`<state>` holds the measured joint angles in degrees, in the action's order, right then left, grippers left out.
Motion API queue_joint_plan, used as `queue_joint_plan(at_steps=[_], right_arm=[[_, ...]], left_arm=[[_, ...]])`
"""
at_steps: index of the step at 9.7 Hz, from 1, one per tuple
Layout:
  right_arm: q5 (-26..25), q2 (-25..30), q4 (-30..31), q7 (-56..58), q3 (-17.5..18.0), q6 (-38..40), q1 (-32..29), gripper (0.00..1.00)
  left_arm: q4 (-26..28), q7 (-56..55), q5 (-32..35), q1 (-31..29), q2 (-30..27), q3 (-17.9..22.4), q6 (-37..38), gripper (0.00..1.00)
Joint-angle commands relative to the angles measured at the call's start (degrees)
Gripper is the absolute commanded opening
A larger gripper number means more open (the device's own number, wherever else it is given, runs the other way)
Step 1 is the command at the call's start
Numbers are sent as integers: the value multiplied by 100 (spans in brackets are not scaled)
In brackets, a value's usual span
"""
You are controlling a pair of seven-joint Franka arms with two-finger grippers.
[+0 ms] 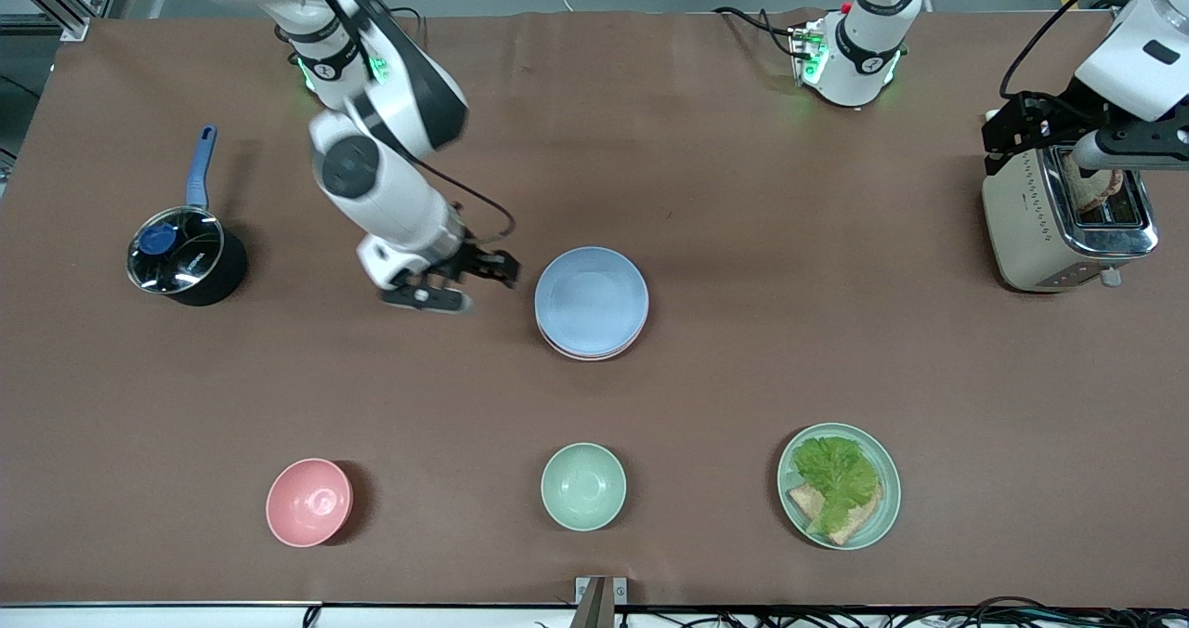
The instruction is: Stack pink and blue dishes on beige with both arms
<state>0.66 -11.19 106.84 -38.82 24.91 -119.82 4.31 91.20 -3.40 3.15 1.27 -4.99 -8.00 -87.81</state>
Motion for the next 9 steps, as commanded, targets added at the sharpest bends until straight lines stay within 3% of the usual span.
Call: queue_joint_plan(at_steps=[1,3,5,7,9], right_arm=[[-268,652,-808,380,-308,1516,-482,100],[-260,653,-1942,1819,-1475,2931,-449,100],[-180,888,-2254,2359,-2338,3377,-449,100],[-163,1091,-2246,2536,-2630,3395,-483,100],[-145,1110,-2237,2643,-2658,3395,-475,100]], left_arm=[[39,23,-69,5,112,1,0,100],[39,15,-69,5,129,-17,1,100],[39,6,-69,22,129,-26,1,100],[39,-3,-69,49,138,-26,1,100],[30,15,-60,57,129,-26,18,100]])
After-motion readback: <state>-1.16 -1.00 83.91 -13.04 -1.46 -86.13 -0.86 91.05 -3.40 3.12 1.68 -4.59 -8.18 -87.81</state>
